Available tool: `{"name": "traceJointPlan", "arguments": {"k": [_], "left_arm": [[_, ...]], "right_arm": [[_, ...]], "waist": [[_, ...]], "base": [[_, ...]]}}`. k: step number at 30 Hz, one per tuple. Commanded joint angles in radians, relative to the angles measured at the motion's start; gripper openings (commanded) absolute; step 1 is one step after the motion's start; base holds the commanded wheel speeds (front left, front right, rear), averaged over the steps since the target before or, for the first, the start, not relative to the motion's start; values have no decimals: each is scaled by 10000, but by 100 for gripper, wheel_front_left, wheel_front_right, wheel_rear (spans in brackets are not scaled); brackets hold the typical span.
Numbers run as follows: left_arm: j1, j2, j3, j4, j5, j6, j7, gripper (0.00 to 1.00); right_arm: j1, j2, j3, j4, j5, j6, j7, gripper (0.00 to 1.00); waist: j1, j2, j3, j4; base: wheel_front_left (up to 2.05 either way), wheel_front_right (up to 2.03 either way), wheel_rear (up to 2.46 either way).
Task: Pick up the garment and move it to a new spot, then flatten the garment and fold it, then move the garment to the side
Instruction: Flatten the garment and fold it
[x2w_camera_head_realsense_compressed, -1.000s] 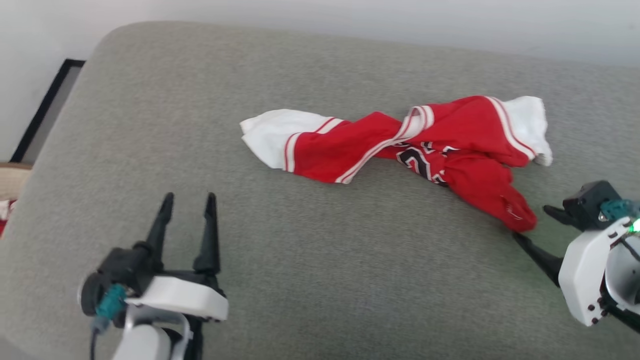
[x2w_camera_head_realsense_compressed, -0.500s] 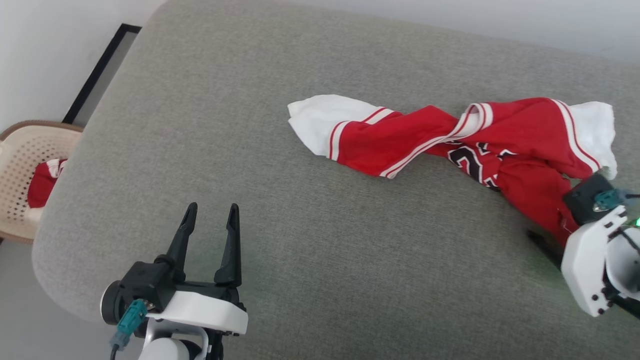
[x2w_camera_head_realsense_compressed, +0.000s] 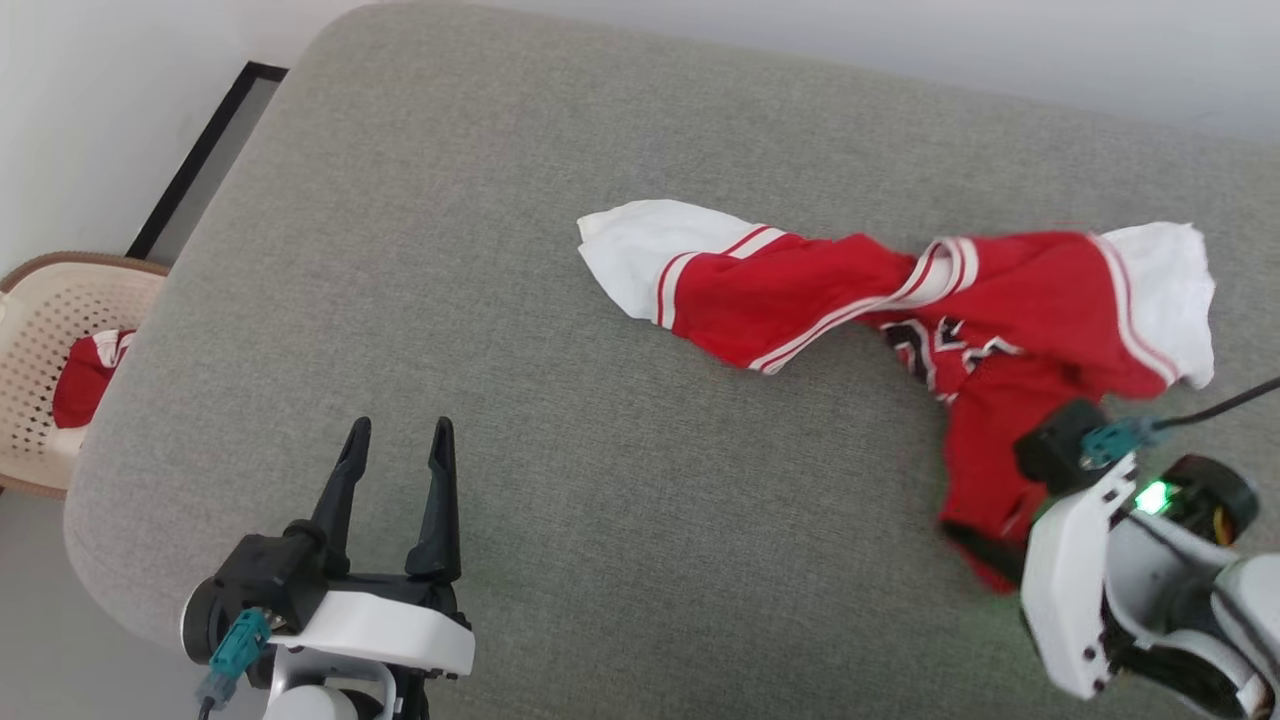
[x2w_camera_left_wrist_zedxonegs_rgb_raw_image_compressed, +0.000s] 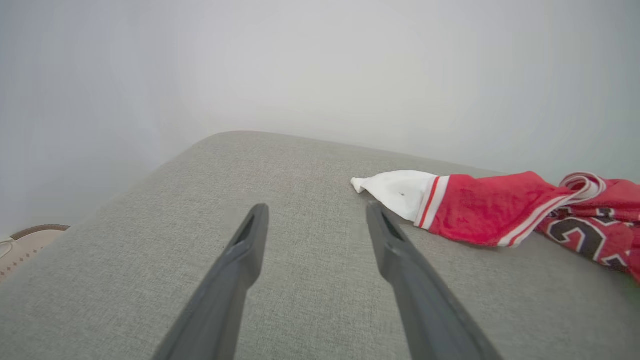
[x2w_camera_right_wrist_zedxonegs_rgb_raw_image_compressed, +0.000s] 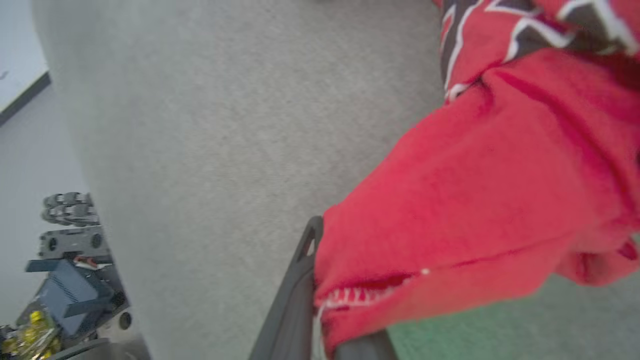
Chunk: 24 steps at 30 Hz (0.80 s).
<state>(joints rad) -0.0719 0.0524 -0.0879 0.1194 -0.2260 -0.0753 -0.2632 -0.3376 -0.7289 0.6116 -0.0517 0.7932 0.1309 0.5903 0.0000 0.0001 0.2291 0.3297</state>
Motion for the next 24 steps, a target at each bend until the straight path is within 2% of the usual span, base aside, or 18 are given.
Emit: {"name": "traceJointPlan", "arguments": {"k": [1, 4, 8, 14, 17, 19, 24], "left_arm": [[117, -6, 44, 0, 68, -51, -20, 100], [115, -7, 57, -3, -10, -34, -20, 100], [152, -6, 166, -35, 1, -40, -20, 100], [144, -7, 326, -113, 119, -81, -20, 100], [140, -6, 351, -122, 164, -109, -19, 100], [117, -6, 334, -117, 179, -116, -20, 100], [95, -7, 378, -137, 202, -143, -20, 100]], "right_arm": [[73, -13, 13, -200, 107, -4, 105, 0], [391, 122, 143, -898, 541, -4, 363, 0], [821, 599, 259, -2101, 1698, -4, 707, 0], [1348, 999, 1056, -4002, 3065, -4, 1686, 0], [1567, 1055, 1479, -4438, 3340, -4, 2110, 0], [1629, 869, 1828, -4592, 3291, -4, 2494, 0], [1943, 739, 2332, -4665, 3527, -3, 2900, 0]], "waist": [[0, -1, -41, -61], [0, -1, -102, -158], [0, -1, -177, -278], [0, -1, -246, -389], [0, -1, -250, -417], [0, -1, -239, -404], [0, -1, -178, -409]], "base": [[0, 0, 0], [0, 0, 0], [0, 0, 0], [0, 0, 0], [0, 0, 0], [0, 0, 0], [0, 0, 0]]}}
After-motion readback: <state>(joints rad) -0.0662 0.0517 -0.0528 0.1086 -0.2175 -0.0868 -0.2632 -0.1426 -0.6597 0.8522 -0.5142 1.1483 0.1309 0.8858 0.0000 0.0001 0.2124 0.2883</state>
